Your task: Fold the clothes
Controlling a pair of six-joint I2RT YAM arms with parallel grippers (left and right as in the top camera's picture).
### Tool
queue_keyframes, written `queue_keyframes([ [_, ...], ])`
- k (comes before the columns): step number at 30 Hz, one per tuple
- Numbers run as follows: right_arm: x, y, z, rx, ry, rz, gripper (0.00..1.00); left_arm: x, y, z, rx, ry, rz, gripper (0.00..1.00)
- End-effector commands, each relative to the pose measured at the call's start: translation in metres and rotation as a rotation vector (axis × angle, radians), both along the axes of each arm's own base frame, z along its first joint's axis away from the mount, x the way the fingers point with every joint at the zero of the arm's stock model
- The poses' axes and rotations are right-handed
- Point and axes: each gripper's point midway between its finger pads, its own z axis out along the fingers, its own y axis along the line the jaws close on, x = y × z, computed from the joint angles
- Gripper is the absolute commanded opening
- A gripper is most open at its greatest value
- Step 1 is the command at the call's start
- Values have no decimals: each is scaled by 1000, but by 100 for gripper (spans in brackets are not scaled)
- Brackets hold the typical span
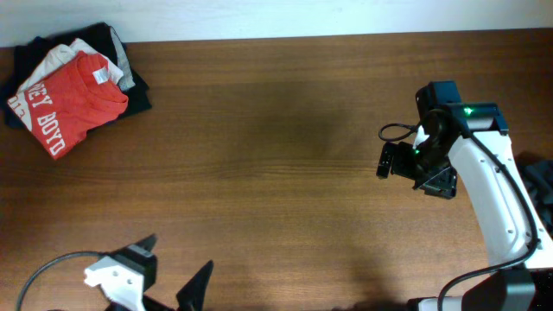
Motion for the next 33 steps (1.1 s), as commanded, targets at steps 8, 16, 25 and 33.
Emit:
queue_keyframes([
  [8, 1, -1, 2, 5, -7, -2, 99, 72, 0, -86, -70, -287, 22, 99],
  [16, 1, 0, 2, 6, -7, -2, 99, 108, 56, -112, -109, -310, 396, 99],
  [25, 1, 0, 2, 6, -7, -2, 99, 126, 61, -146, -83, -383, 422, 99],
  [33, 1, 0, 2, 6, -7, -2, 99, 126, 66, -174, 114, -329, 401, 99],
])
